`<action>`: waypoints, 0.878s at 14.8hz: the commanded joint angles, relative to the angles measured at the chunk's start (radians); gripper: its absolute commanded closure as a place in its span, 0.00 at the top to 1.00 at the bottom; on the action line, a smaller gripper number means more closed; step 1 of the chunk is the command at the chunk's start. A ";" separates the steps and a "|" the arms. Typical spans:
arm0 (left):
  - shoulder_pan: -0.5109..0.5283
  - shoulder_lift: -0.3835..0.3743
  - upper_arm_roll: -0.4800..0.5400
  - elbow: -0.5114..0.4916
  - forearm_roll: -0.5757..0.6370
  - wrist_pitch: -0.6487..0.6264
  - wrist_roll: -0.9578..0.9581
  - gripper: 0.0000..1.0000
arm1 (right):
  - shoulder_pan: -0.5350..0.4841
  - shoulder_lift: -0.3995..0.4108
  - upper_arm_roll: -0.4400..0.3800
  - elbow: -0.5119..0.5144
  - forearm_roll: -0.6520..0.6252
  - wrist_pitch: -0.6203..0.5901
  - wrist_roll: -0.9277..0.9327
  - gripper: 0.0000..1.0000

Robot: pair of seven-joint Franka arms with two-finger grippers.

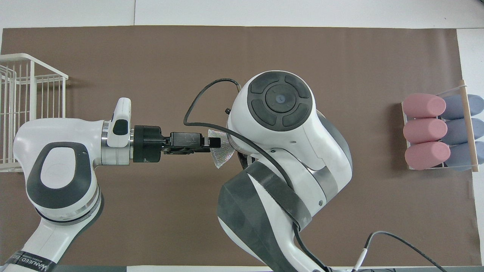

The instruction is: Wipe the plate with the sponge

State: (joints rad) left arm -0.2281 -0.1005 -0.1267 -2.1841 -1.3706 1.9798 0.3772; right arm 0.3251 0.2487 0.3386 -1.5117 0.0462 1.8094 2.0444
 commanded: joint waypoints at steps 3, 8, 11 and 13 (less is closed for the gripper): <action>-0.034 -0.033 0.012 -0.037 -0.024 0.039 0.014 0.00 | -0.014 0.017 0.011 0.024 -0.016 -0.005 0.010 0.00; -0.042 -0.034 0.013 -0.037 -0.050 0.040 -0.001 0.00 | -0.018 0.018 0.011 0.022 -0.016 -0.004 0.008 0.00; -0.040 -0.034 0.013 -0.037 -0.050 0.037 -0.006 0.00 | -0.020 0.017 0.010 0.022 -0.020 -0.004 -0.003 0.00; -0.039 -0.034 0.013 -0.037 -0.050 0.034 -0.006 0.00 | -0.020 0.003 0.011 0.008 -0.022 -0.007 -0.047 0.52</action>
State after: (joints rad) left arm -0.2438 -0.1025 -0.1269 -2.1866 -1.3993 1.9930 0.3751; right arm 0.3183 0.2526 0.3384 -1.5111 0.0449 1.8095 2.0360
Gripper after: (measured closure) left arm 0.956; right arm 0.863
